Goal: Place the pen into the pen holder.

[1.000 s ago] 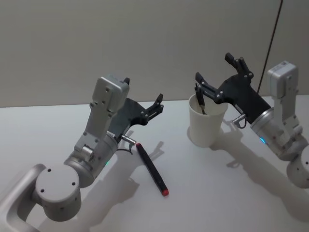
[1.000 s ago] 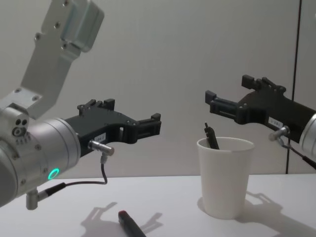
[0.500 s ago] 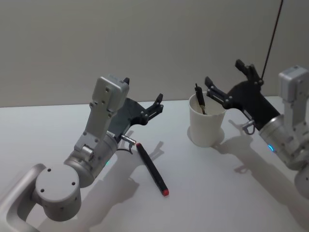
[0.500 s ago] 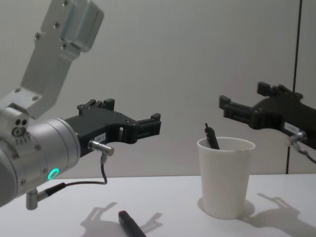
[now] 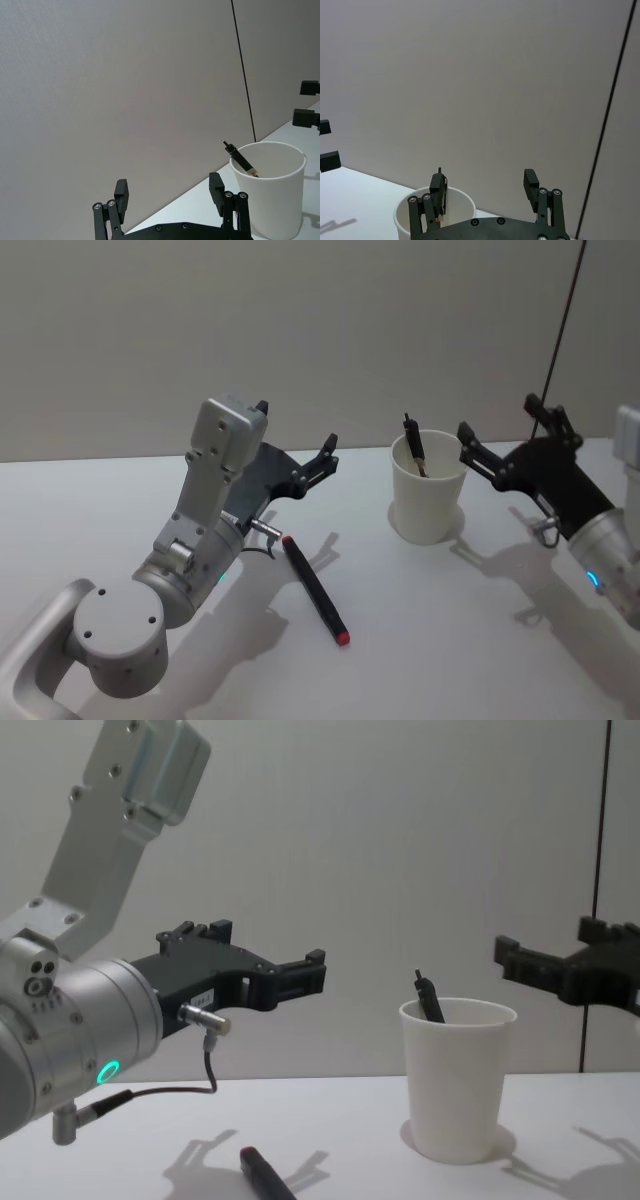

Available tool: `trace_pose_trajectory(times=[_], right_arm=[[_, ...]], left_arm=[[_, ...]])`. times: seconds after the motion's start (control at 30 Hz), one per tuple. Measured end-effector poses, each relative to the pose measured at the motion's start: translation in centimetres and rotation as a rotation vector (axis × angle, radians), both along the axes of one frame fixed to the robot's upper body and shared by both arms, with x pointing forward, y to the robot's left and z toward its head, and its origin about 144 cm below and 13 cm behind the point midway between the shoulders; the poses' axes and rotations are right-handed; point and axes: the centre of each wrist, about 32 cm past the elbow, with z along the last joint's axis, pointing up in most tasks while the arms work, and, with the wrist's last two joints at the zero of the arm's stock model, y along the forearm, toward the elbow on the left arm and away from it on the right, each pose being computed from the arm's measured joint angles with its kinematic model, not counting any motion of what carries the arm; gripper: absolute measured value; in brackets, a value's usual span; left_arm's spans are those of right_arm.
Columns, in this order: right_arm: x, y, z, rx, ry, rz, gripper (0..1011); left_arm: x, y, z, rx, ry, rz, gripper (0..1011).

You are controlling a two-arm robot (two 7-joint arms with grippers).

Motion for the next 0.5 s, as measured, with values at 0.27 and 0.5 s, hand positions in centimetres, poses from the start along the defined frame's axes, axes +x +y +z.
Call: trace_pose_trajectory(times=[0.27, 0.5], right_arm=[[-2.4, -0.4, 0.4, 0.018, 0.069, -0.044, 1001], [-4.1, -0.6, 0.9, 0.027, 0.119, -0.072, 1001]], left_arm=[[0.0, 0.0, 0.0, 0.0, 0.0, 0.0, 1001], [0.0, 0.0, 0.0, 0.0, 0.0, 0.0, 1001]])
